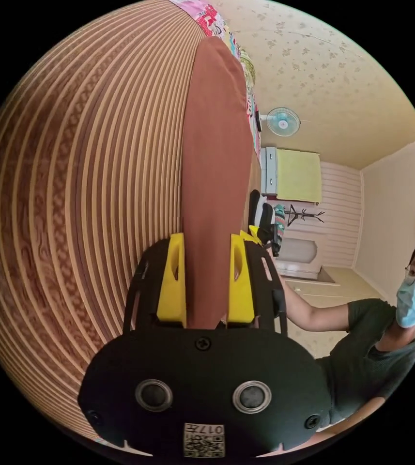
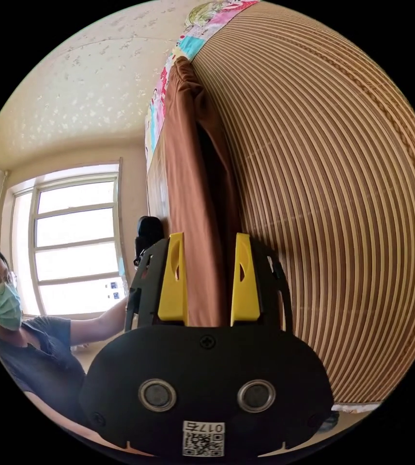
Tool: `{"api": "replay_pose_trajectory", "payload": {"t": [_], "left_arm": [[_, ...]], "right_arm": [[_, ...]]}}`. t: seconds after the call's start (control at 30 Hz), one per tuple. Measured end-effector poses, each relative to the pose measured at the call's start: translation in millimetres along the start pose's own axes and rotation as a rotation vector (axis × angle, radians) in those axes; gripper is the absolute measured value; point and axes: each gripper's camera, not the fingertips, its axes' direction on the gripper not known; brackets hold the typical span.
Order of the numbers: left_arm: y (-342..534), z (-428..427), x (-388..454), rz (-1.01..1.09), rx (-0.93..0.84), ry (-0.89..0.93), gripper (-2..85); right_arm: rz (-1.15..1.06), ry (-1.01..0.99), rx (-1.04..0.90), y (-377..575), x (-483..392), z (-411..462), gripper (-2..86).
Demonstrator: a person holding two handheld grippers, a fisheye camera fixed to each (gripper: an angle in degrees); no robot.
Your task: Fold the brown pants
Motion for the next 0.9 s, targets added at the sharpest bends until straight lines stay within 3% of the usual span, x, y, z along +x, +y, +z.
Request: {"api": "replay_pose_trajectory", "payload": {"t": [0.33,0.47,0.6,0.9], "left_arm": [[-80.8,20.0,-32.3,-0.003,-0.128,0.068,12.0],[-75.4,19.3,-35.5,0.019,-0.068,0.019,11.9],[-74.3,15.8,-35.8,0.017,0.127,-0.041,12.3],[-95.1,48.1,-43.8,0.000,0.131,-0.056,9.9]], "right_arm": [[-0.039,-0.025,-0.052,-54.6,40.2,-0.8,13.9],[-0.025,0.019,0.027,-41.7,61.9,-17.2,14.7],[-0.026,-0.002,0.074,-47.9,74.5,-8.4,15.7],[-0.155,0.086,0.207,-71.4,41.0,10.9,13.1]]}}
